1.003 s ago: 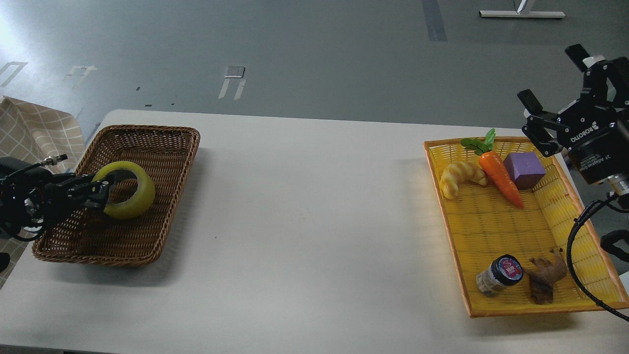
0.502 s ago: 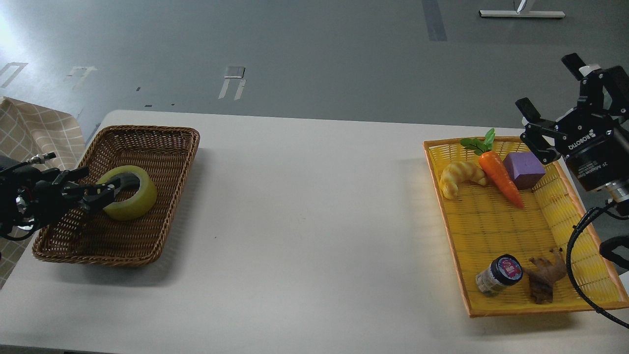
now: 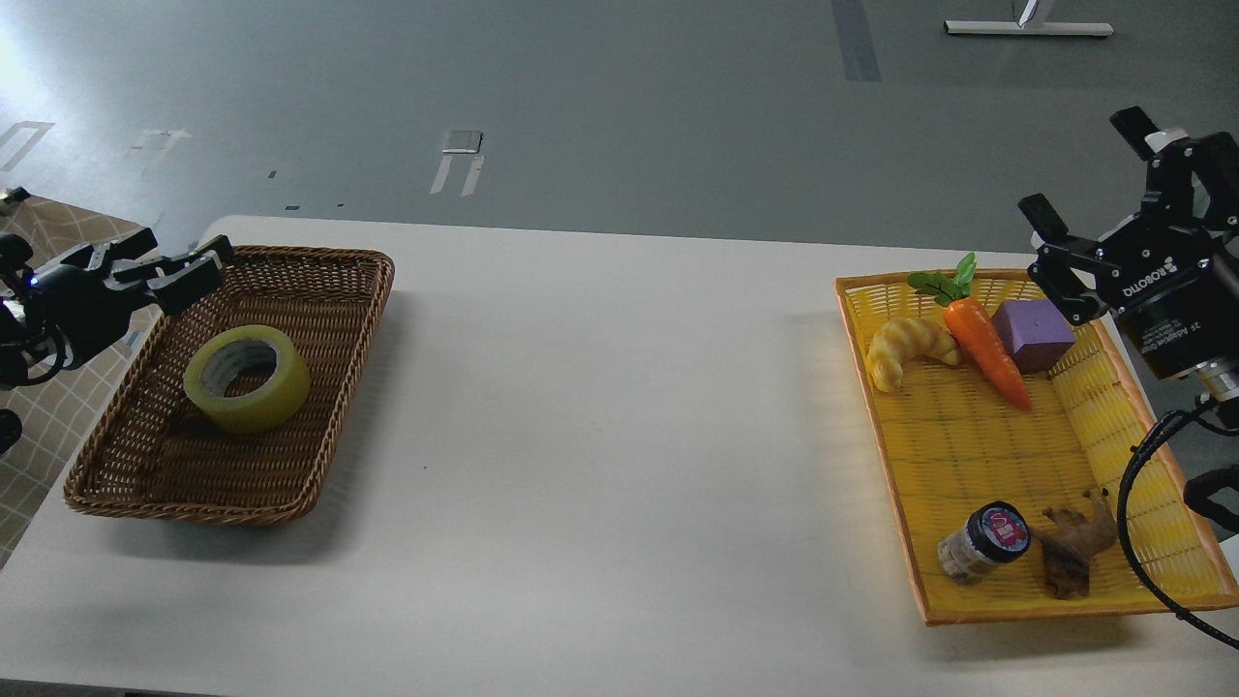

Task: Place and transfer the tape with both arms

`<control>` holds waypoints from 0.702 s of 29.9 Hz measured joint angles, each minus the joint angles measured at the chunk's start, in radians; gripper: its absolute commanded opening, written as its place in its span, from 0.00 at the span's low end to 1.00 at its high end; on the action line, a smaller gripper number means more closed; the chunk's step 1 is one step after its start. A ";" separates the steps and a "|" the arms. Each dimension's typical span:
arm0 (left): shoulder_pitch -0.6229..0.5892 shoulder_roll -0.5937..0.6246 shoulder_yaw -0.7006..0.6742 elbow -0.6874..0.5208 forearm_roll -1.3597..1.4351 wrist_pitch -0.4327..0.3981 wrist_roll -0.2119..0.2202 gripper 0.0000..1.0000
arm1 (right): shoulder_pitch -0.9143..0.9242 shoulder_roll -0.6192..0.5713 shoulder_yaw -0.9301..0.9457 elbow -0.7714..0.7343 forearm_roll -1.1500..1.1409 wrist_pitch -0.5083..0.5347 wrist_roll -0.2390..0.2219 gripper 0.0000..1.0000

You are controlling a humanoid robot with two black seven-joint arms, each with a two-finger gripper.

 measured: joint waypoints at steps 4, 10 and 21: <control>-0.008 -0.033 -0.004 -0.132 -0.172 -0.001 0.008 0.98 | 0.000 0.001 0.007 0.025 0.000 0.000 0.000 1.00; -0.026 -0.141 -0.019 -0.246 -0.367 -0.012 0.011 0.98 | 0.000 0.024 0.024 0.035 0.002 0.000 0.007 1.00; -0.079 -0.308 -0.151 -0.310 -0.606 -0.152 0.014 0.98 | 0.066 0.044 0.046 0.048 0.003 0.000 0.000 1.00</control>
